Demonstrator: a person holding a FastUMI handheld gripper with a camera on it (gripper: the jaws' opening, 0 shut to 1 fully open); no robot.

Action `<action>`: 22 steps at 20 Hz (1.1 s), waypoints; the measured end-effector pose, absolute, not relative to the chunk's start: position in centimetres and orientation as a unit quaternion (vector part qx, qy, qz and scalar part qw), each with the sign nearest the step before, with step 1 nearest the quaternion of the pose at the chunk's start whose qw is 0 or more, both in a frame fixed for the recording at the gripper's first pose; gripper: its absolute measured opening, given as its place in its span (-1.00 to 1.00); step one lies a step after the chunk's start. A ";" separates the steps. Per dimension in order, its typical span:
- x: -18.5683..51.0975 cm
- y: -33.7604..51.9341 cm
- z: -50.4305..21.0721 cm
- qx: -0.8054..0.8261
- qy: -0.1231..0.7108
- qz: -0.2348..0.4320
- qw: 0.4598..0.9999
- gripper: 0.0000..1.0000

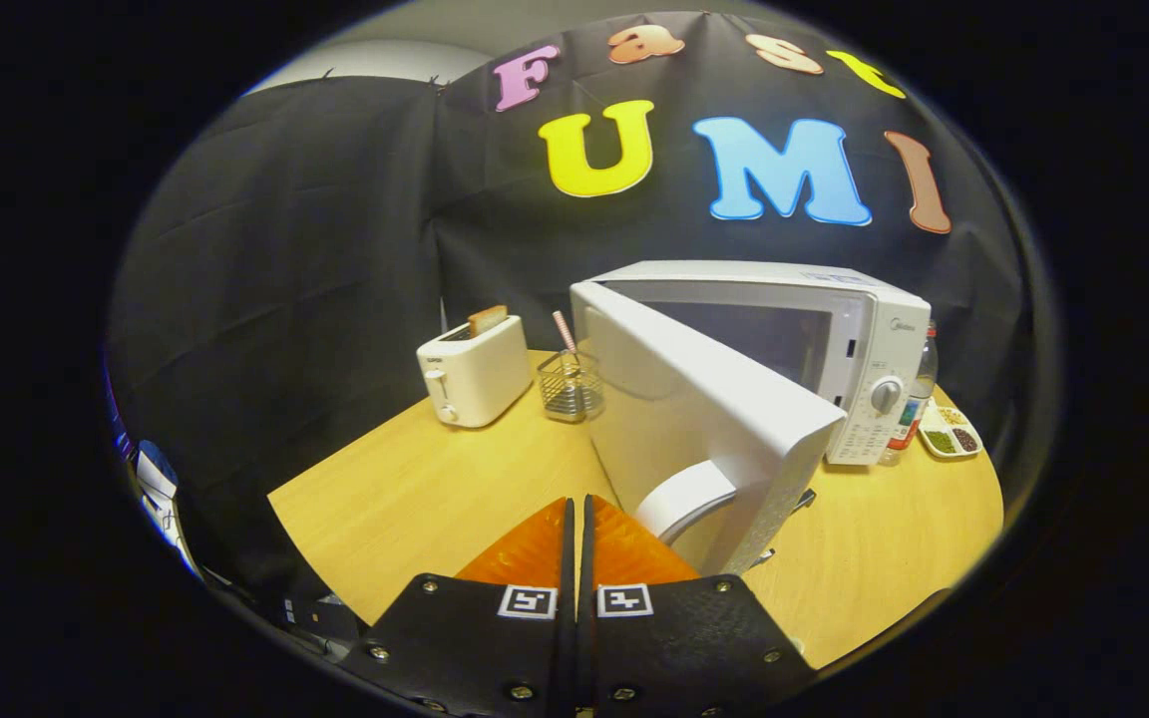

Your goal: Open the microwave, put the food inside, and close the microwave door.

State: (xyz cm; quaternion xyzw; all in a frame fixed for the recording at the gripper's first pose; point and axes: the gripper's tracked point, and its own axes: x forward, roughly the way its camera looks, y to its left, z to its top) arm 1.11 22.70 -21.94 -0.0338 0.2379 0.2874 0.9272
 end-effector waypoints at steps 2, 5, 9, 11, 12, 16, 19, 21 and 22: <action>2.8 21.2 -22.0 -0.024 0.242 0.274 0.931 -0.98; 4.9 19.3 -22.5 -0.016 0.249 0.257 0.934 -0.98; 7.2 17.3 -22.9 -0.002 0.256 0.241 0.936 -0.98; 8.3 16.3 -23.2 -0.001 0.257 0.235 0.937 -0.98; 8.9 16.0 -23.3 -0.002 0.258 0.233 0.938 -0.98; 11.8 14.5 -23.4 0.000 0.255 0.223 0.941 -0.98; 14.5 13.5 -23.4 0.003 0.253 0.213 0.944 -0.98; 16.3 13.0 -23.5 0.008 0.253 0.207 0.945 -0.98; 17.0 12.7 -23.5 0.010 0.252 0.205 0.946 -0.98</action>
